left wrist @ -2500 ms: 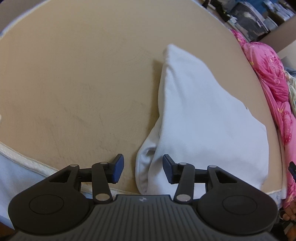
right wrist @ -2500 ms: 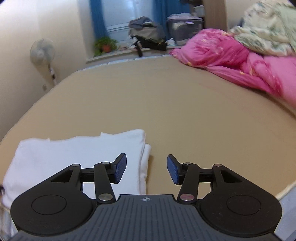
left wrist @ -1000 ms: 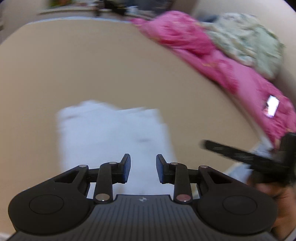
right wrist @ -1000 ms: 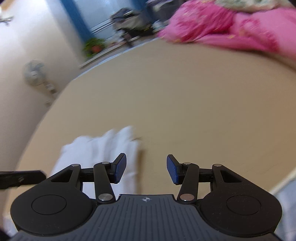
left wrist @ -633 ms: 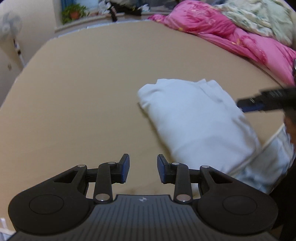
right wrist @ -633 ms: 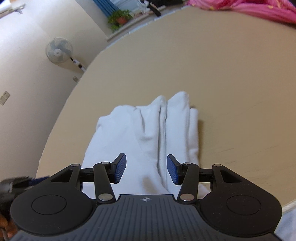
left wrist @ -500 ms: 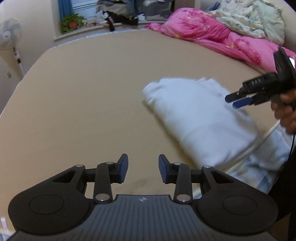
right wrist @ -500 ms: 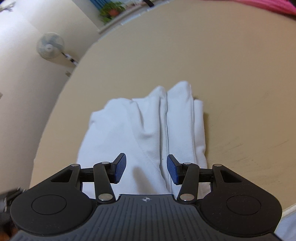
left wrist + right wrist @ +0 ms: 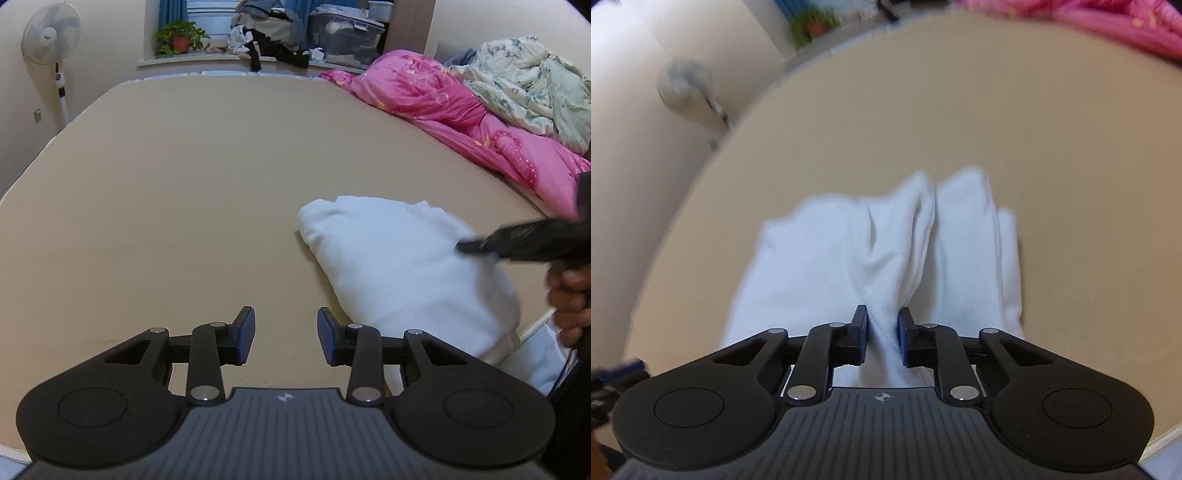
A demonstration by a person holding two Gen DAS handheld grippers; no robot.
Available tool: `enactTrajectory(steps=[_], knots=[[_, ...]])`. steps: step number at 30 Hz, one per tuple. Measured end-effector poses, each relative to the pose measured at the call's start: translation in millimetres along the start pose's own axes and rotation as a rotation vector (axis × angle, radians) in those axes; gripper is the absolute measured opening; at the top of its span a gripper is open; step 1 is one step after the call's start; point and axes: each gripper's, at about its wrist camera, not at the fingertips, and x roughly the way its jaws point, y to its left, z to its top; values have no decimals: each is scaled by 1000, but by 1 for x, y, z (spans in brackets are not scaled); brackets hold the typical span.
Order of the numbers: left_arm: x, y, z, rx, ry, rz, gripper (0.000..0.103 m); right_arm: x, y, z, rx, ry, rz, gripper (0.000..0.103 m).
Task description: Fold small clothes
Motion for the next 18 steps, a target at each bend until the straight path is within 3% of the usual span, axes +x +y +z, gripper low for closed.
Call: enactTrajectory(steps=[3, 5, 7, 9, 11, 12, 15, 18], knots=[[-1, -4, 0, -4, 0, -35, 41, -48, 0, 1, -18, -158, 107, 15], [2, -12, 1, 3, 0, -74, 41, -69, -4, -1, -42, -214, 111, 15], [5, -26, 0, 33, -7, -114, 41, -68, -16, -3, -30, -173, 32, 16], [9, -43, -2, 78, -9, -153, 41, -45, -28, -5, -34, -55, -121, 20], [12, -59, -4, 120, -14, -186, 41, -41, -36, -6, -21, -60, -234, 20], [14, -65, -5, 132, -17, -205, 41, -47, -39, -5, -3, -89, -229, 20], [23, -80, -7, 148, -24, -258, 41, -66, -42, -8, 5, -122, -72, 20], [48, -91, -12, 132, 50, -293, 40, -57, -32, -15, -85, -25, 4, 36]])
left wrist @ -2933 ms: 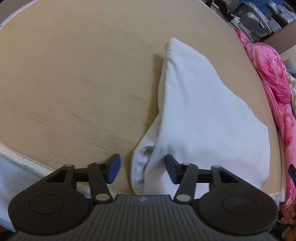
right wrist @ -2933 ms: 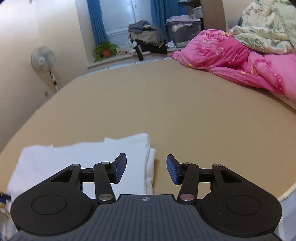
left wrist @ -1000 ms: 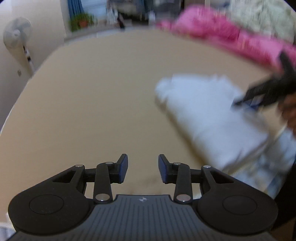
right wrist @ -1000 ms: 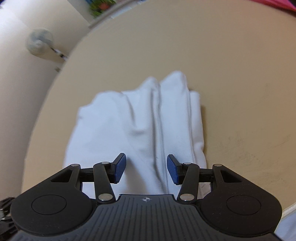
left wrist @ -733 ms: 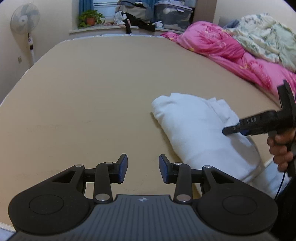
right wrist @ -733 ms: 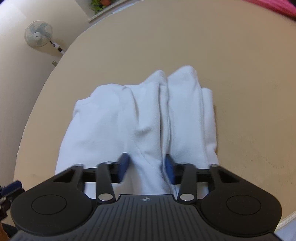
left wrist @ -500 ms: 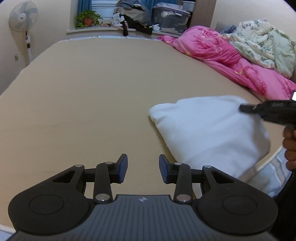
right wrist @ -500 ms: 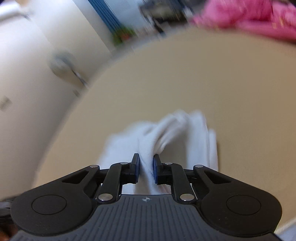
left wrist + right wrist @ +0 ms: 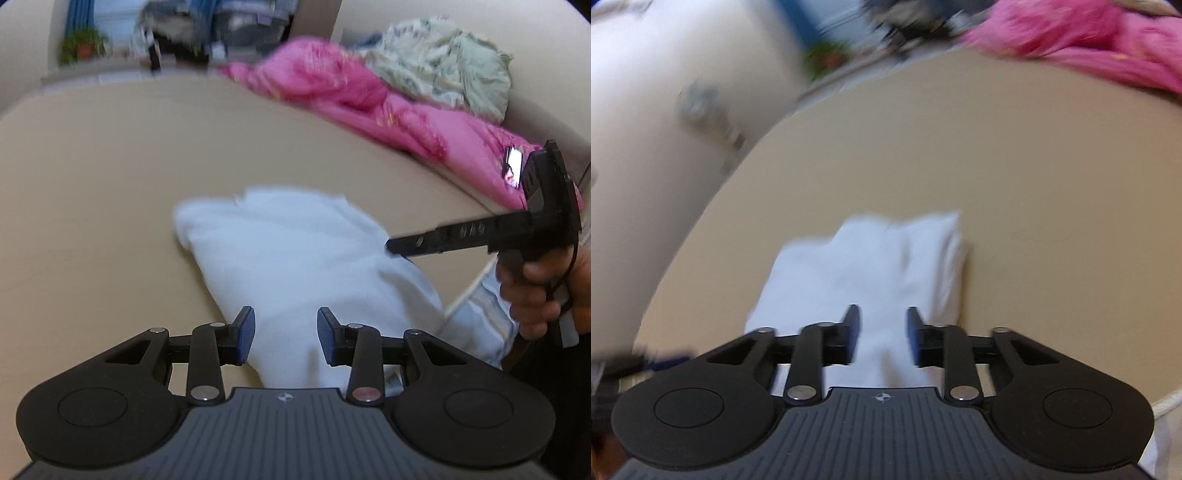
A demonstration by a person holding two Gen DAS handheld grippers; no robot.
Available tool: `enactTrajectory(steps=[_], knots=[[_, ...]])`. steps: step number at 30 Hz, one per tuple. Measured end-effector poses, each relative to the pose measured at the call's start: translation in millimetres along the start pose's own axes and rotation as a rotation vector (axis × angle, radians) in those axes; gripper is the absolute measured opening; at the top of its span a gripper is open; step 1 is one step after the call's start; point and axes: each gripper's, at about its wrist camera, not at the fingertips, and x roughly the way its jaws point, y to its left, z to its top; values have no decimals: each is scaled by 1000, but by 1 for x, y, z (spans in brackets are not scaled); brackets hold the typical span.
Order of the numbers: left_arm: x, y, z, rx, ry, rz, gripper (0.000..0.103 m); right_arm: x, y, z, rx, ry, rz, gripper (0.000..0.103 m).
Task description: Fold small clothes
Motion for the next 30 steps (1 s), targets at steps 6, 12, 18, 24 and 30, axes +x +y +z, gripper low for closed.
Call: enactTrajectory(steps=[6, 12, 18, 24, 30], knots=[[50, -24, -25, 183, 245, 64, 39, 28, -15, -4, -17, 181, -154, 51], [40, 2, -7, 12, 204, 3, 41, 12, -9, 26, 51, -33, -59, 52], [36, 30, 4, -145, 143, -14, 55, 52, -23, 45, 178, 30, -123, 51], [40, 59, 19, -304, 115, -55, 62, 54, -50, 44, 336, -10, -196, 51], [74, 99, 36, -503, 131, -116, 73, 45, -63, 38, 369, 36, 45, 65]])
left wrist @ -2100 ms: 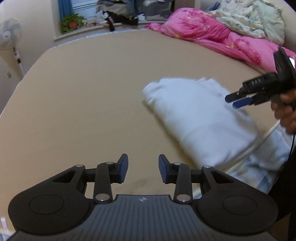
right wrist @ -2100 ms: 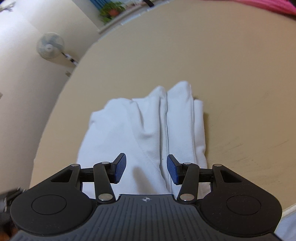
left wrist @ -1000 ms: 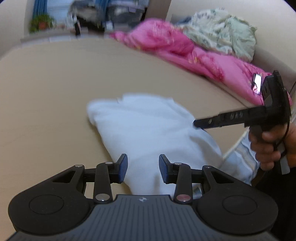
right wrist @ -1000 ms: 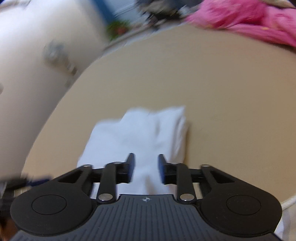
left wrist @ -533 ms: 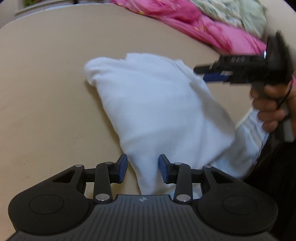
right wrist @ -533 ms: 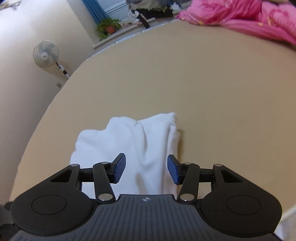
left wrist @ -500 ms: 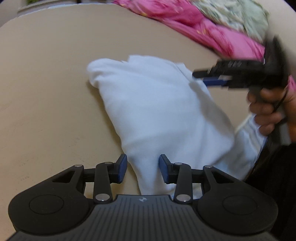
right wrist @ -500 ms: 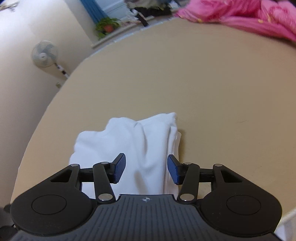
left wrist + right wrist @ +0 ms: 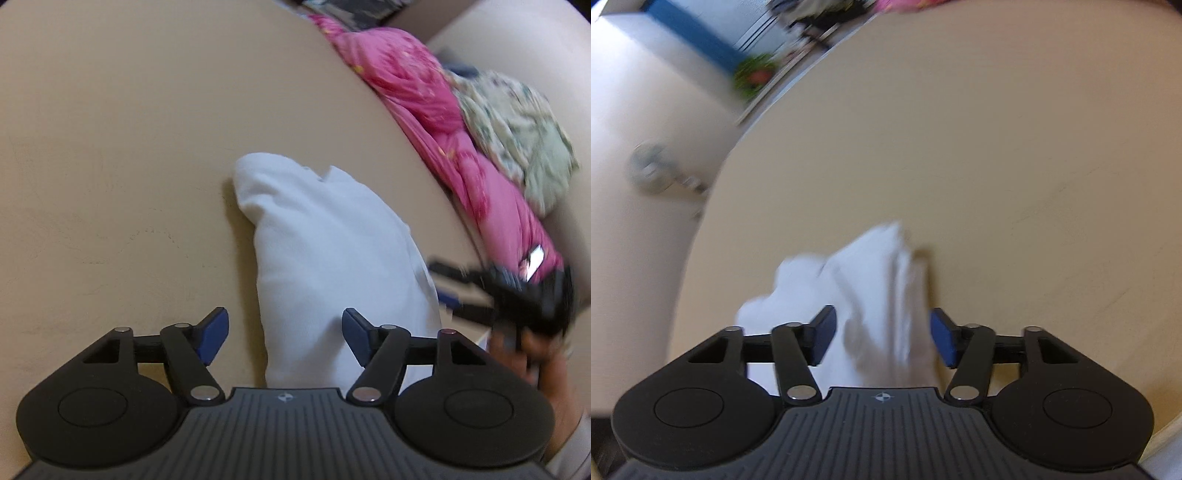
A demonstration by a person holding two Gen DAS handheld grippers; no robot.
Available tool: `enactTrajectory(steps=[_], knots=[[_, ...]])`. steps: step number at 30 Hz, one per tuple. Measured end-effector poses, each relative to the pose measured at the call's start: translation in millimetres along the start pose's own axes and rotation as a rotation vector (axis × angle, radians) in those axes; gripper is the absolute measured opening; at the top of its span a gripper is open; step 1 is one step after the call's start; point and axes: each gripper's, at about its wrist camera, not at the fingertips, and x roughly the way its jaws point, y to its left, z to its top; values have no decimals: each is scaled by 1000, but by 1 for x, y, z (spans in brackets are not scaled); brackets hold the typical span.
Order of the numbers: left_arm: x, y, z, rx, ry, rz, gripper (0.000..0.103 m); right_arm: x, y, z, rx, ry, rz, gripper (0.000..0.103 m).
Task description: Fold small clothes
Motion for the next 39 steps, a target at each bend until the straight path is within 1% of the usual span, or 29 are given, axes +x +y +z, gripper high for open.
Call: enactTrajectory(steps=[1, 2, 5, 7, 9, 10, 11, 12, 13, 14, 15, 16, 17, 18, 20, 22, 24, 25, 26, 27, 28, 29, 30, 31, 32, 34, 36, 38, 39], knots=[[7, 5, 4, -31, 10, -22, 74, 1, -1, -2, -12, 30, 18, 72], [15, 9, 8, -60, 21, -47, 75, 3, -3, -5, -27, 59, 23, 77], [38, 15, 16, -100, 33, -94, 77, 8, -5, -13, -79, 132, -24, 79], [48, 14, 19, -108, 23, -123, 77, 12, -8, -15, -73, 142, -37, 81], [55, 10, 19, -105, 10, -128, 68, 13, -7, -15, -70, 135, -25, 81], [57, 8, 18, -94, 0, -109, 59, 14, -4, -15, -72, 131, -15, 75], [57, 3, 17, -77, -12, -87, 49, 18, -6, -14, -68, 132, 1, 63], [57, -2, 17, -57, -19, -69, 45, 22, -5, -14, -54, 135, 21, 58], [53, -7, 18, -39, -25, -58, 39, 25, -2, -14, -47, 125, 22, 47], [46, -14, 21, -23, -38, -51, 36, 30, 0, -14, -49, 122, 27, 38], [38, -20, 24, -2, -60, -43, 36, 29, 4, -14, -47, 119, 32, 36], [28, -28, 29, 41, -90, -19, 36, 31, 7, -13, -38, 107, 42, 32], [16, -35, 35, 92, -131, 9, 36, 34, 10, -12, -27, 92, 62, 31], [3, -38, 40, 121, -164, 21, 36, 36, 17, -10, -28, 69, 94, 31], [-23, -37, 55, 136, -227, 21, 36, 40, 36, -7, -62, 13, 153, 30], [-48, -31, 68, 146, -290, 16, 37, 41, 58, -2, -81, -41, 233, 30], [-72, -22, 80, 144, -345, 5, 43, 42, 83, 2, -135, -100, 306, 30], [-81, -15, 86, 139, -374, 15, 49, 43, 93, 4, -164, -124, 325, 32], [-89, -6, 92, 128, -417, 49, 55, 46, 102, 6, -177, -144, 336, 39], [-95, 4, 96, 112, -453, 105, 59, 51, 106, 10, -173, -161, 330, 42], [-98, 14, 101, 86, -475, 174, 61, 57, 110, 12, -172, -178, 294, 47], [-100, 27, 105, 39, -476, 236, 60, 65, 114, 13, -189, -185, 244, 51], [-103, 36, 105, 0, -471, 248, 60, 73, 119, 12, -209, -183, 190, 51], [-106, 43, 104, -39, -465, 238, 60, 81, 120, 12, -220, -168, 138, 52], [-107, 46, 103, -60, -452, 218, 60, 86, 118, 12, -216, -145, 107, 52], [-100, 42, 99, -41, -398, 210, 60, 95, 116, 9, -197, -95, 112, 52], [-82, 36, 94, -23, -312, 206, 60, 100, 116, 6, -219, -29, 104, 57], [-53, 39, 88, -44, -179, 165, 61, 107, 112, -2, -253, 27, 56, 57], [-36, 40, 83, -55, -105, 172, 60, 107, 102, -5, -262, 49, 36, 55]])
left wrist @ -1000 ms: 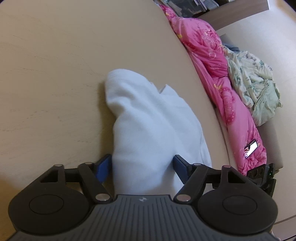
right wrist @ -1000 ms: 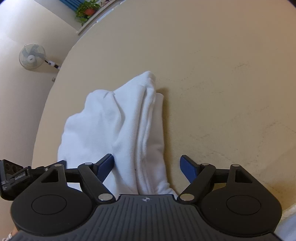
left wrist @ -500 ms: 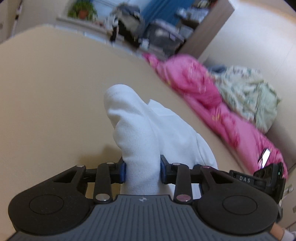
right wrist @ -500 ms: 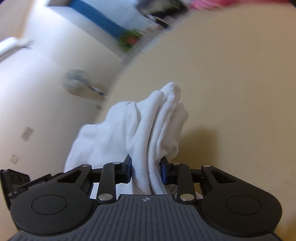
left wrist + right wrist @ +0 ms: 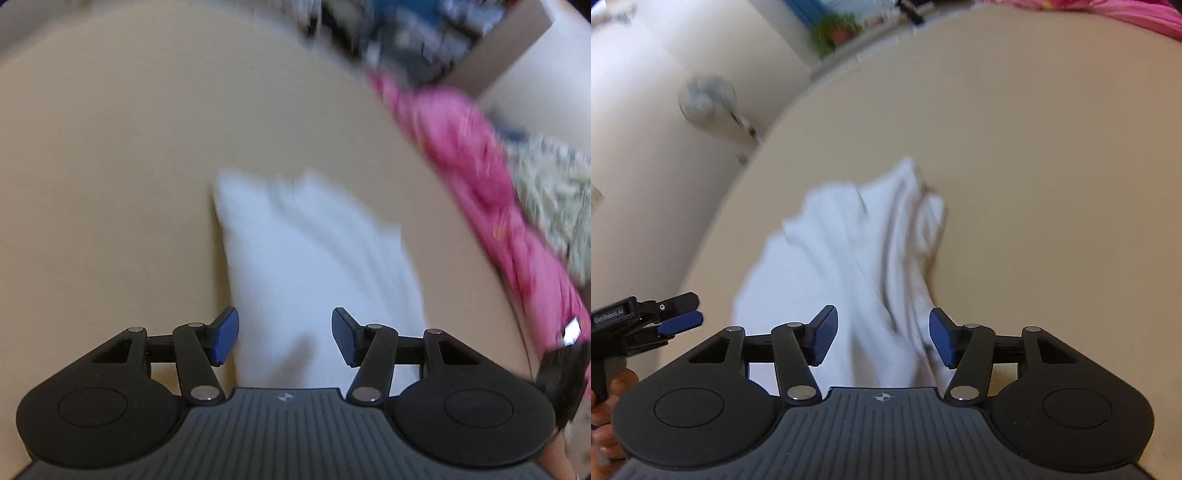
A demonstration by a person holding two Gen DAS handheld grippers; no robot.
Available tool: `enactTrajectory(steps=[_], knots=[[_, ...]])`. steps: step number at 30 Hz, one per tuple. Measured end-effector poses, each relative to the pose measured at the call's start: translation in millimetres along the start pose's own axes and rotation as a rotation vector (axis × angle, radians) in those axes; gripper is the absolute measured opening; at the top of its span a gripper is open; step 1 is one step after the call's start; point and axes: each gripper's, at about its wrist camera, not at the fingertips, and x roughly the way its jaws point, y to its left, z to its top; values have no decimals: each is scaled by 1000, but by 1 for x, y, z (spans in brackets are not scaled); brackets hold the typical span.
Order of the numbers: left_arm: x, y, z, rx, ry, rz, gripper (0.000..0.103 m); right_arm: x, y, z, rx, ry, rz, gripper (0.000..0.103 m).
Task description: Fold small clothes
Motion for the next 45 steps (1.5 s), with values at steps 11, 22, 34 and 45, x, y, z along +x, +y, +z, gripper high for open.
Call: enactTrajectory(steps=[11, 22, 34, 45], knots=[[-3, 3, -18, 64, -3, 38, 41, -7, -12, -6, 185, -31, 107, 8], [12, -38, -61, 301, 52, 275, 44, -22, 39, -22, -139, -45, 32, 37], [-48, -74, -105, 389, -144, 387, 68, -32, 44, -45, -235, -40, -325, 45], [-161, -125, -185, 384, -351, 452, 102, -148, 104, -126, -315, -302, -258, 88]])
